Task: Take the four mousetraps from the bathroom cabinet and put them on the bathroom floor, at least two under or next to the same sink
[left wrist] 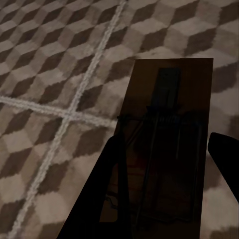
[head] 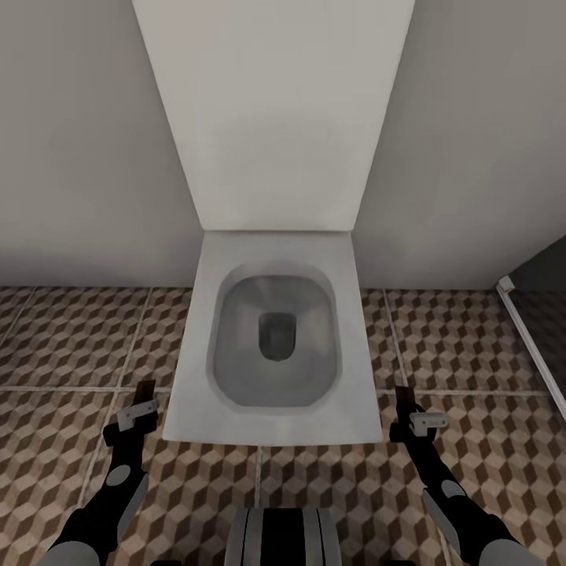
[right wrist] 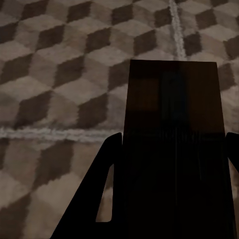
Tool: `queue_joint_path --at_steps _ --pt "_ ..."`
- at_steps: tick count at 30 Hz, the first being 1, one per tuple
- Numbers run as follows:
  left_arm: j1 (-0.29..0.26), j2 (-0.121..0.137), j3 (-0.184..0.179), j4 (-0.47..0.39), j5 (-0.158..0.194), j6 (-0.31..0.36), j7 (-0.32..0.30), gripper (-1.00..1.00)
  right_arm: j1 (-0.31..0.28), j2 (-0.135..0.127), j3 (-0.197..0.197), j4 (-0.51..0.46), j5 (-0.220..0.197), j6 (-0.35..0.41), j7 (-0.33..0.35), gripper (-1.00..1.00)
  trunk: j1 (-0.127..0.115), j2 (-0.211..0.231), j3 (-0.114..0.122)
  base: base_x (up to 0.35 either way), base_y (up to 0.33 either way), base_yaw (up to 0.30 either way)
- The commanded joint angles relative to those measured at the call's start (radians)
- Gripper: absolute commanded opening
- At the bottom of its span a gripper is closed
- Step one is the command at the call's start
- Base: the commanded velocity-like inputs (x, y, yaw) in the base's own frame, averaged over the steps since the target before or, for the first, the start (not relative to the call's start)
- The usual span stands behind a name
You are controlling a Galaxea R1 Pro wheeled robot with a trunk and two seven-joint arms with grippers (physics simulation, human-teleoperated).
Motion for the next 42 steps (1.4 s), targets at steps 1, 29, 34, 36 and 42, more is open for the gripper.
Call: queue_joint_path --at_steps 1,29,34,36,42 --pt "0.0 0.0 -0.001 0.001 0.003 -0.003 0.002 -1.0 -0.001 -0.001 0.005 0.001 -0.013 -0.004 0.008 -1.0 0.0 0.0 -0.001 0.022 0.0 0.0" --pt "0.0 -0.002 -0.001 0.001 0.002 -0.002 0.004 -1.0 -0.001 -0.002 0.005 0.001 -0.013 -0.005 0.008 -1.0 0.0 0.0 -0.001 0.035 0.018 0.0" --pt "0.0 -0.002 -0.001 0.002 0.001 -0.002 0.004 -1.0 -0.001 -0.003 0.004 0.001 -0.013 -0.005 0.007 -1.0 0.0 0.0 -0.001 0.0 0.0 0.0" --pt "0.0 -0.002 -0.001 0.002 0.001 -0.002 0.004 -1.0 -0.001 -0.003 0.004 0.001 -0.013 -0.004 0.008 -1.0 0.0 0.0 -0.001 0.0 0.0 0.0" --pt "0.0 -0.002 -0.001 0.002 0.001 -0.001 0.004 -1.0 -0.001 -0.002 0.005 0.001 -0.013 -0.004 0.008 -1.0 0.0 0.0 -0.001 0.0 0.0 0.0"
